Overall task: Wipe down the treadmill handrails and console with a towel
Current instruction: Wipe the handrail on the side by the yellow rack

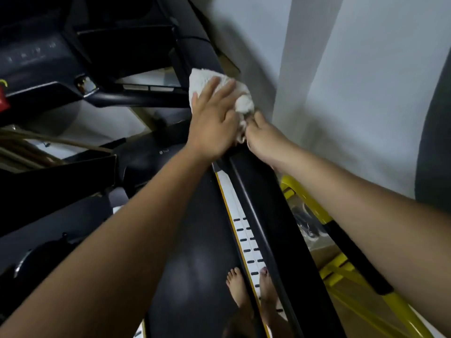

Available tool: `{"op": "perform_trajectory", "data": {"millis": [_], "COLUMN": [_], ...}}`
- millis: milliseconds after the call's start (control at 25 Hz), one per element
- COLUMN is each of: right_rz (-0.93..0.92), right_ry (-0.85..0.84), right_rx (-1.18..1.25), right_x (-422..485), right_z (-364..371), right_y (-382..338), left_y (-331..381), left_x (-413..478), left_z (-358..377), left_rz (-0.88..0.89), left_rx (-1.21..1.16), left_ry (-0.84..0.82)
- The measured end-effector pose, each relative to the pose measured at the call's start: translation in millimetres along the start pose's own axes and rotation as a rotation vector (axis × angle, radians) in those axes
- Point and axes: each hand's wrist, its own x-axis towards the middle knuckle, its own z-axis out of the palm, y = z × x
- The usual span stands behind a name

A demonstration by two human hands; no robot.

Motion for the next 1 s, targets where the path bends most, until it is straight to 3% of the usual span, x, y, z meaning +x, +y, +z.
{"op": "perform_trajectory", "data": {"millis": [80,280,440,520,600,800,920,1000], "right_rz": [-0.042,-0.212,-0.315,-0.316,-0.296,-0.462,-0.314,-0.277], "right_ry": [-0.009,-0.188,-0.160,-0.082,-0.025,-0.050,-0.082,-0.064], "right_rx": [-0.001,0.016,-0.279,-0.426,-0.518,-0.740,-0.892,-0.965], "right_x": [10.7,-72.4,-38.6,-0.6,6.1,-71.2,-35.9,-14.7], "right_z": [2.8,-4.4,-4.8,4.0,13.1,8.6,17.7,30.6], "right_y": [-7.8,29.7,6.7,-28.2,-37.0,1.0,-30.7,-50.8], "left_y": [0.0,12.4,1.7,-17.6,-27.2,-13.4,-33.9,-42.9], "left_x": [2.1,-103.6,-86.6,-53.2,-48.0,-106.2,-76.4,-58.6], "left_z": [1.4,41.7,54.6,50.0,53.1,94.9,93.7,80.0], "left_rz": [-0.115,-0.126,-0.250,-0.423,-0.481,-0.361,-0.418,-0.485], "left_rx": [-0.109,-0.643,-0.880,-0.998,-1.035,-1.012,-0.921,-1.026], "left_ry": [0.021,0.147,0.121,0.090,0.091,0.126,0.081,0.112]}}
